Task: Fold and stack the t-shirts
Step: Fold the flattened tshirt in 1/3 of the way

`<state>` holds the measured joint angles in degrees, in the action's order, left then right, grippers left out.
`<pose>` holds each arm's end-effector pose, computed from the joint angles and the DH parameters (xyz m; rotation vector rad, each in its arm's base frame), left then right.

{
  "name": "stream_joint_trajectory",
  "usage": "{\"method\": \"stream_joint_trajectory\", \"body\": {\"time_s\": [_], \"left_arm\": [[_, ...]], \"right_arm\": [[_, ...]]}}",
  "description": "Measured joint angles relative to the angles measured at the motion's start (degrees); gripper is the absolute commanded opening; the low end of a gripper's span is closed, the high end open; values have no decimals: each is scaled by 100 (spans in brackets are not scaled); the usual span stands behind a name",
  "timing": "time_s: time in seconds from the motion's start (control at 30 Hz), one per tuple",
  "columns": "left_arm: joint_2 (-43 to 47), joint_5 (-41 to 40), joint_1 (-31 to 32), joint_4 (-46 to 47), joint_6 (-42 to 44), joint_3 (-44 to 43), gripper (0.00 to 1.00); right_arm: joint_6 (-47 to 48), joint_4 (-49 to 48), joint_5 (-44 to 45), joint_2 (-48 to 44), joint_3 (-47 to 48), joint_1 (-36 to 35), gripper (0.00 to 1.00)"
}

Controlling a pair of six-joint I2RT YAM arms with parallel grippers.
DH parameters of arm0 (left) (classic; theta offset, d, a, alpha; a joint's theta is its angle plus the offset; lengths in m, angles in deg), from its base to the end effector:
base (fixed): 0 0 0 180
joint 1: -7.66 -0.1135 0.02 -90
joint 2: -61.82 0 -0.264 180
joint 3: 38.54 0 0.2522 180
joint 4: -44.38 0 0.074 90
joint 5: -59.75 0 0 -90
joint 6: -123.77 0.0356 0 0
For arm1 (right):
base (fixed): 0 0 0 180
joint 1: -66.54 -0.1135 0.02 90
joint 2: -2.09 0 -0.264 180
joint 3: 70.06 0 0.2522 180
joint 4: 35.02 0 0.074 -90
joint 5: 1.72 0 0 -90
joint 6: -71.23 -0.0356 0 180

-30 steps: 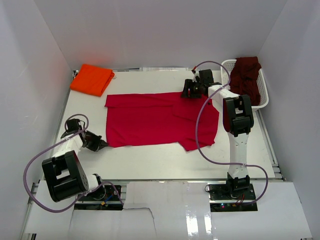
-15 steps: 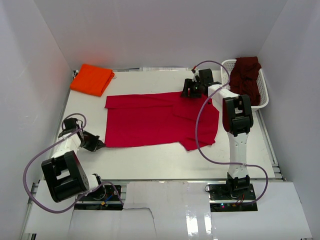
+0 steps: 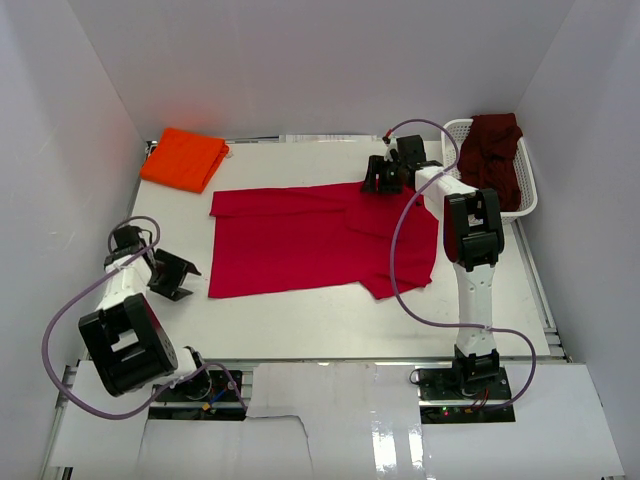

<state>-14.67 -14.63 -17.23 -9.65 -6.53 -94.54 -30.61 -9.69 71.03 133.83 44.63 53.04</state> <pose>0.2067 0.0854 0.1776 -1.5053 2.4538 -0.4437 0.4999 0.1309 0.1637 -0.1899 2.3301 0.5709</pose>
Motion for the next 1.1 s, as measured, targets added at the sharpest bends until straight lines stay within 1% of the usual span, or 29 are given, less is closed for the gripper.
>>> {"method": "stream_joint_trajectory", "body": {"time_s": [0.13,0.17,0.2,0.3,0.4,0.47,0.6,0.9,0.93,1.1], "left_arm": [[125,-153,-138,-125,46,-243,64],[127,-144,-157,-114,72,-317,56],[114,-120,-170,-70,87,-391,54],[-146,157,-125,195,293,-682,53],[-706,85,216,437,505,-1207,54],[-997,-144,546,592,612,-1537,55],[-1266,-393,1008,831,645,-1891,56],[-2144,-1040,1451,1082,592,-2472,57],[-2354,-1152,1541,1115,551,-2581,57],[-2855,-1274,1676,1270,286,-2780,58]], "right_arm": [[2,63,-2,28,57,0,68],[0,66,-2,28,59,0,68],[0,68,-2,31,61,0,68],[-2,70,-4,31,61,-2,68],[-4,72,-4,31,66,0,68],[-4,72,-4,31,66,0,68],[-9,74,-4,31,66,0,68],[-11,72,-7,31,66,0,68],[-11,72,-7,31,66,0,68],[-4,72,-7,31,66,0,69]]}}
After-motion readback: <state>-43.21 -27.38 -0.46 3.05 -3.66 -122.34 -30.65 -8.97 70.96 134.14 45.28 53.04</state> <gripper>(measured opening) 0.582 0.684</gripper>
